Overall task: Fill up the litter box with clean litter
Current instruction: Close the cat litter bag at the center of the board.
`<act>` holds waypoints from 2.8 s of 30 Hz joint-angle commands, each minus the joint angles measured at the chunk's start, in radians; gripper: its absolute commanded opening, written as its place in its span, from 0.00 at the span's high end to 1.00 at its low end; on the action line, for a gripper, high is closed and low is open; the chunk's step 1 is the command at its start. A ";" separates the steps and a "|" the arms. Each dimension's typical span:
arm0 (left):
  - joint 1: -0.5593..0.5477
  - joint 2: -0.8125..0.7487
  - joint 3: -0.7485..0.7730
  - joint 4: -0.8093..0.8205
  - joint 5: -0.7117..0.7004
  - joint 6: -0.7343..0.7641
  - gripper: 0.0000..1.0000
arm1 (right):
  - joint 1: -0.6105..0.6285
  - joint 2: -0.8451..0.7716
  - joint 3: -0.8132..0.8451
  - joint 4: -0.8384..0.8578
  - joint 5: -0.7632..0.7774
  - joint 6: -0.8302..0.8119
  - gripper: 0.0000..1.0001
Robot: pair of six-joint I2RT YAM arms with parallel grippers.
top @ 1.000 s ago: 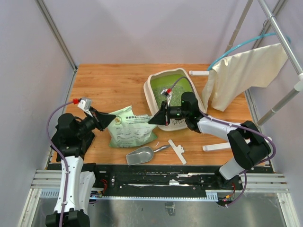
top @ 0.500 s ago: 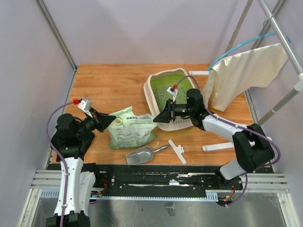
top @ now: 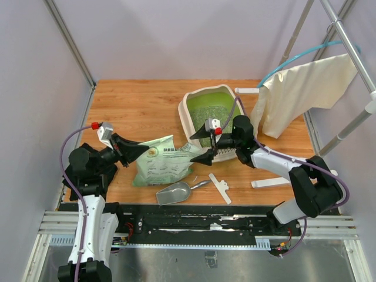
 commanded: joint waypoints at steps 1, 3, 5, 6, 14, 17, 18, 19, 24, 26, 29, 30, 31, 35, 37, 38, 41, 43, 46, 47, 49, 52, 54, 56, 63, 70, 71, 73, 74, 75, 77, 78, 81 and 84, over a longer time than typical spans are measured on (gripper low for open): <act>0.005 -0.008 0.072 0.106 -0.039 -0.006 1.00 | 0.033 -0.017 0.039 0.018 -0.084 -0.151 0.01; 0.004 -0.013 0.075 0.103 -0.089 -0.001 0.99 | 0.047 -0.032 0.052 -0.098 -0.074 -0.232 0.01; 0.005 -0.016 0.069 0.139 -0.119 -0.019 1.00 | 0.067 -0.040 0.073 -0.245 -0.047 -0.340 0.01; 0.005 -0.015 0.069 0.153 -0.128 -0.025 1.00 | 0.075 -0.040 0.081 -0.299 -0.045 -0.389 0.02; 0.005 -0.007 0.077 0.178 -0.139 -0.039 0.99 | 0.084 0.001 0.121 -0.342 -0.014 -0.426 0.19; 0.005 -0.009 0.080 0.155 -0.148 -0.024 0.99 | 0.084 -0.011 0.112 -0.345 0.028 -0.429 0.29; 0.004 -0.010 0.078 0.155 -0.153 -0.024 0.99 | 0.084 -0.013 0.114 -0.354 0.032 -0.430 0.33; 0.005 -0.011 0.078 0.155 -0.157 -0.023 1.00 | 0.084 -0.014 0.117 -0.373 0.031 -0.434 0.38; 0.006 -0.021 0.071 0.145 -0.198 -0.018 0.99 | 0.084 -0.033 0.113 -0.443 0.043 -0.464 0.98; 0.005 -0.029 0.067 0.137 -0.214 -0.014 0.99 | 0.084 -0.044 0.106 -0.436 0.073 -0.448 0.92; 0.005 -0.032 0.066 0.118 -0.219 -0.003 1.00 | 0.084 -0.057 0.109 -0.439 0.113 -0.428 0.98; 0.005 -0.032 0.066 0.108 -0.221 0.004 1.00 | 0.083 -0.062 0.107 -0.426 0.133 -0.398 0.99; 0.005 -0.032 0.070 0.088 -0.227 0.019 1.00 | 0.081 -0.066 0.107 -0.418 0.141 -0.371 0.99; 0.005 -0.039 0.118 -0.147 -0.322 0.186 0.93 | 0.062 -0.090 0.131 -0.405 0.125 -0.168 0.99; 0.005 -0.032 0.138 -0.246 -0.357 0.233 0.87 | 0.060 -0.096 0.147 -0.415 0.080 -0.069 0.99; 0.004 -0.029 0.140 -0.269 -0.354 0.239 0.85 | 0.061 -0.098 0.147 -0.417 0.065 -0.011 0.99; 0.004 -0.025 0.129 -0.304 -0.359 0.212 0.82 | 0.063 -0.100 0.138 -0.435 0.049 0.107 0.99; 0.005 -0.031 0.100 -0.290 -0.351 0.183 0.81 | 0.071 -0.100 0.120 -0.448 0.057 0.120 0.99; 0.004 -0.034 0.059 -0.285 -0.341 0.157 0.73 | 0.078 -0.078 0.124 -0.485 0.100 0.124 0.99; 0.004 -0.033 0.052 -0.291 -0.331 0.156 0.69 | 0.077 -0.068 0.132 -0.495 0.111 0.126 0.99; 0.003 -0.038 0.046 -0.302 -0.321 0.154 0.61 | 0.078 -0.053 0.145 -0.483 0.115 0.132 0.93; 0.005 -0.040 0.049 -0.320 -0.321 0.156 0.54 | 0.078 -0.030 0.170 -0.470 0.117 0.139 0.85; 0.004 -0.038 0.061 -0.341 -0.323 0.167 0.52 | 0.078 -0.014 0.188 -0.472 0.111 0.137 0.86; 0.005 -0.037 0.075 -0.365 -0.323 0.186 0.56 | 0.078 -0.008 0.195 -0.473 0.123 0.137 0.91; 0.004 -0.006 0.202 -0.407 -0.226 0.299 0.34 | 0.078 0.025 0.225 -0.484 0.162 0.148 0.99; 0.004 0.091 0.360 -0.595 -0.098 0.528 0.16 | 0.078 0.039 0.246 -0.495 0.145 0.138 0.99; 0.004 0.111 0.365 -0.608 -0.085 0.552 0.15 | 0.078 0.038 0.248 -0.493 0.143 0.137 0.99; 0.003 0.142 0.363 -0.618 -0.086 0.576 0.13 | 0.078 0.039 0.250 -0.495 0.141 0.132 0.99; 0.004 0.152 0.356 -0.616 -0.089 0.585 0.12 | 0.078 0.041 0.251 -0.499 0.140 0.129 0.99; 0.002 0.160 0.349 -0.610 -0.090 0.593 0.13 | 0.078 0.042 0.252 -0.504 0.138 0.128 0.99; -0.014 0.180 0.341 -0.606 -0.081 0.604 0.14 | 0.078 0.044 0.254 -0.508 0.133 0.127 0.99; -0.034 0.195 0.347 -0.621 -0.079 0.615 0.15 | 0.078 0.043 0.253 -0.510 0.132 0.125 0.99; -0.109 0.238 0.378 -0.704 -0.120 0.696 0.17 | 0.078 0.036 0.252 -0.522 0.135 0.115 0.99; -0.149 0.279 0.410 -0.773 -0.157 0.755 0.22 | 0.078 0.031 0.248 -0.528 0.134 0.109 0.99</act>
